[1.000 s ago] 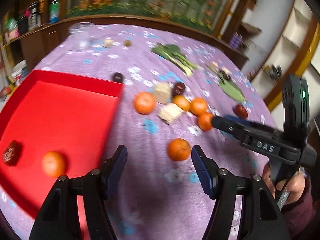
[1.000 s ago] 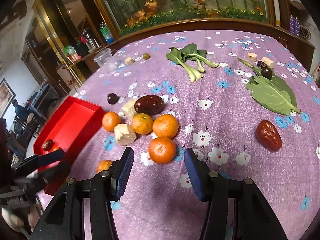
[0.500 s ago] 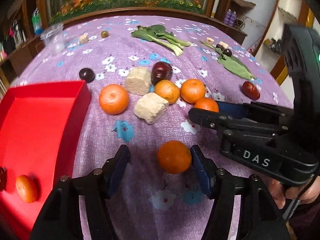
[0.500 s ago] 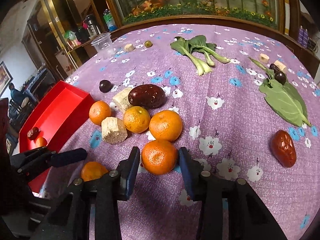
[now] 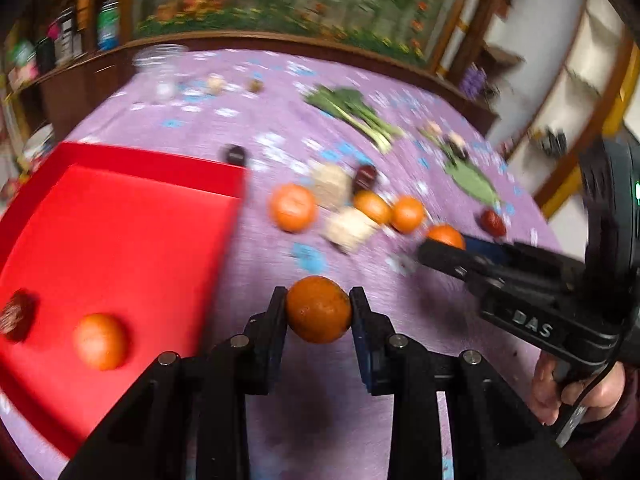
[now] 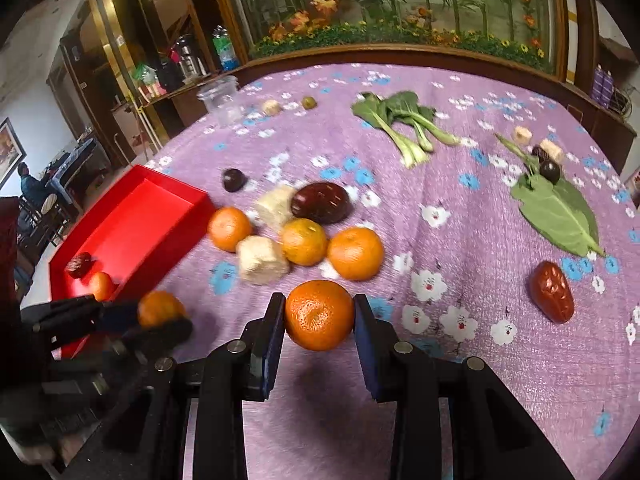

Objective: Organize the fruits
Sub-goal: 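Carry both oranges over the red tray and open both tools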

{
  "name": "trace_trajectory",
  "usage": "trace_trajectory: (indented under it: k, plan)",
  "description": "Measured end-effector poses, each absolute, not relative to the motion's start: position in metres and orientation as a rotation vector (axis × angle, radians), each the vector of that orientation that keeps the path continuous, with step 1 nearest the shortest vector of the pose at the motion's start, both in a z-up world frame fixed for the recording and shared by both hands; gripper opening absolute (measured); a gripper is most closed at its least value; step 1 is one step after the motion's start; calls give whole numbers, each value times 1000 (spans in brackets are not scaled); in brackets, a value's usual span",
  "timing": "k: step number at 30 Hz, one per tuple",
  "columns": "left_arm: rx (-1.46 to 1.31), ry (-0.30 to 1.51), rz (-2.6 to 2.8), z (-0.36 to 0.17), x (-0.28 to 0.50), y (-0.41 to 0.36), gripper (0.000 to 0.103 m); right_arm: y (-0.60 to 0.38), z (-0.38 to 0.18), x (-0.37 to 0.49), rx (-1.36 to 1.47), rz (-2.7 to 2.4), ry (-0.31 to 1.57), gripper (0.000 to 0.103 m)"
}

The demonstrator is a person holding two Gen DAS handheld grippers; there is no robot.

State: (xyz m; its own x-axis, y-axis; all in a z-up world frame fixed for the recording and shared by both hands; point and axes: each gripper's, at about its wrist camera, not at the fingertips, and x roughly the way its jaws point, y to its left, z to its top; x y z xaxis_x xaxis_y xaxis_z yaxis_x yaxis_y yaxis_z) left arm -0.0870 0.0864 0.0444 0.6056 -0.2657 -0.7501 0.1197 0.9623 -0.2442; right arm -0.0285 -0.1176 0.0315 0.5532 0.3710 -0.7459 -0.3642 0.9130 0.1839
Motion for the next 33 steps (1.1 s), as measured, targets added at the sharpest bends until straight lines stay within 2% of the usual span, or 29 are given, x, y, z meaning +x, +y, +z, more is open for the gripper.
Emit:
trace_trajectory:
  k: [11, 20, 29, 32, 33]
  plan:
    - [-367, 807, 67, 59, -108, 220, 30, -39, 68, -50, -29, 599, 849, 37]
    - [-323, 862, 145, 48, -64, 259, 30, 58, 59, -34, -117, 715, 897, 37]
    - [-352, 906, 161, 34, -47, 277, 30, 98, 26, -9, -142, 726, 984, 37]
    - [-383, 910, 170, 30, -47, 285, 36, 107, 21, -8, -156, 726, 991, 37]
    - [-399, 905, 169, 30, -48, 288, 44, 108, 21, -8, -157, 726, 991, 38]
